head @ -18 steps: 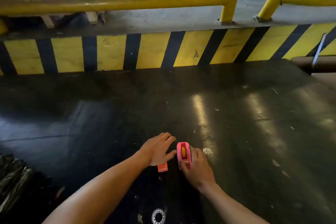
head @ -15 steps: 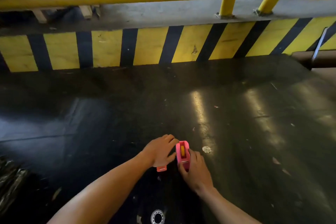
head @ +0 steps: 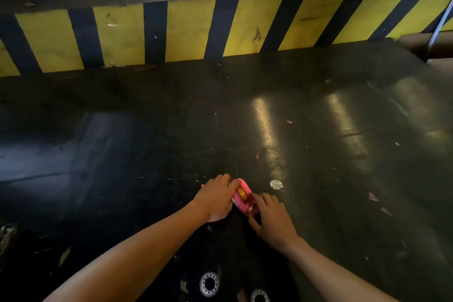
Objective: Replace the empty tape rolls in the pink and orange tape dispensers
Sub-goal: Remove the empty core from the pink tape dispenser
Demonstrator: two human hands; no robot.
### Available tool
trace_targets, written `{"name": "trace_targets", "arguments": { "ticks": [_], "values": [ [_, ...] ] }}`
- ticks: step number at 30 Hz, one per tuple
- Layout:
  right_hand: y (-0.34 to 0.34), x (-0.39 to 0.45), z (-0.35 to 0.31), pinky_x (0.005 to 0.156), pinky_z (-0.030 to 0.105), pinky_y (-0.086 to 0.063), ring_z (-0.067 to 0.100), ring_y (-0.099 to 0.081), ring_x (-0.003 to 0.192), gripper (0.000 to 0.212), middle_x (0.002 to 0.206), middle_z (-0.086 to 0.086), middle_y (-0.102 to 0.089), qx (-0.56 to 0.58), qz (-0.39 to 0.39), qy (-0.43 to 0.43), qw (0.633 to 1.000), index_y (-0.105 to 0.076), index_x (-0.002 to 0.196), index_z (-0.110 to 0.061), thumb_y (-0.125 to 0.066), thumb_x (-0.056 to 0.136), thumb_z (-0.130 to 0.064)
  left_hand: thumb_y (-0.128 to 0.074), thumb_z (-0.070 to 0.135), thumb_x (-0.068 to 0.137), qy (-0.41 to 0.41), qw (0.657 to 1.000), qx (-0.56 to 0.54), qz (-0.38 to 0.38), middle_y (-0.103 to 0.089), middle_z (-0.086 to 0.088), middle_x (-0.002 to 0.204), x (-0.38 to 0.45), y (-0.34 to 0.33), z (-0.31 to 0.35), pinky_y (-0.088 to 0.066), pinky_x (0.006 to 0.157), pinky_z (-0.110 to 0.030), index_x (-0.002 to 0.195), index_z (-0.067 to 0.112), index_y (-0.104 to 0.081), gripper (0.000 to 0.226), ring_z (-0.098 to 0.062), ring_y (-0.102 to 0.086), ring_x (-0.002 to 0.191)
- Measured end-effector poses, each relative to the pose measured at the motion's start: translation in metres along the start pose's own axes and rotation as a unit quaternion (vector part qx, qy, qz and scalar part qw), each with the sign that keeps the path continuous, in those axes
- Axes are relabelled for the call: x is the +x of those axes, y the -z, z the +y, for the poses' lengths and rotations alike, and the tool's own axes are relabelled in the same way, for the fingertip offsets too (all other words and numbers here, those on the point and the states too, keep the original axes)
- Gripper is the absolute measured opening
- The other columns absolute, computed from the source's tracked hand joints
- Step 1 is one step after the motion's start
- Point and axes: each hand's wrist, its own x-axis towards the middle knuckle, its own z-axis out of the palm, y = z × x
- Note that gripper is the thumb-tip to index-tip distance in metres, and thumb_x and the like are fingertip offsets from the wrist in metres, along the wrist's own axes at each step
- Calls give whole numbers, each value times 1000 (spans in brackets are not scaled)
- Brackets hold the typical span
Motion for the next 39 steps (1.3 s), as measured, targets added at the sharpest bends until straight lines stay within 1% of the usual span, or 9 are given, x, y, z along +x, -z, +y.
{"name": "trace_targets", "arguments": {
  "ticks": [7,14,18,22,26,28,32,36,39],
  "values": [
    [25,1,41,95,40,-47,26,-52,119,51,134,1,-54,-19,-39,58,997,-53,137,-26,-53,87,-19,-52,31,98,-25,1000,-7,0,-52,-10,136,-28,-23,33,-39,107,-42,149,18,-33,57,-27,-49,123],
    [33,-1,31,99,38,-46,21,-53,118,45,129,0,-54,6,-77,40,996,-53,135,-28,-57,91,-38,-56,44,97,1,998,-34,45,-53,-6,138,-30,-31,36,-44,106,-40,147,22,-40,57,-23,-50,122],
    [29,3,20,95,36,-49,25,-58,112,40,121,5,-54,48,-113,31,992,-55,133,-24,-59,95,-34,-66,40,93,15,995,-96,34,-45,-5,148,-29,-22,34,-42,111,-38,145,20,-44,60,-22,-44,135],
    [22,-4,9,89,35,-51,25,-61,105,32,120,6,-52,73,-106,42,991,-56,131,-20,-51,100,-27,-70,34,92,34,988,-151,1,-52,-3,141,-36,-21,34,-50,102,-40,140,20,-48,54,-21,-54,126],
    [15,-19,2,91,35,-51,21,-56,110,38,122,1,-52,38,-114,59,991,-54,131,-27,-58,94,-39,-69,38,91,39,987,-152,19,-56,1,138,-60,-38,36,-52,98,-38,137,22,-51,52,-19,-56,124],
    [10,-27,-1,92,37,-48,22,-52,113,43,123,-1,-53,-13,-95,80,992,-54,129,-30,-60,91,-48,-66,46,92,45,990,-134,30,-58,1,139,-72,-45,37,-49,103,-39,138,23,-51,53,-21,-51,131],
    [0,-43,-14,87,35,-39,20,-51,112,42,121,-3,-57,-34,-43,132,990,-58,131,-32,-56,92,-47,-65,54,90,58,989,-132,29,-60,2,141,-88,-49,42,-25,121,-41,138,22,-48,60,-23,-40,144],
    [-11,-54,-31,82,31,-30,19,-56,105,30,112,-4,-64,-9,-7,158,987,-68,120,-29,-58,93,-37,-72,48,87,84,982,-168,10,-57,1,140,-103,-52,44,-48,102,-42,141,24,-42,66,-22,-48,133],
    [-10,-55,-37,84,28,-27,16,-57,107,25,113,-5,-65,-7,-3,161,987,-70,112,-25,-57,94,-37,-72,49,87,96,978,-184,3,-58,1,139,-110,-55,46,-52,99,-41,142,25,-41,67,-19,-58,123]
  ]
}}
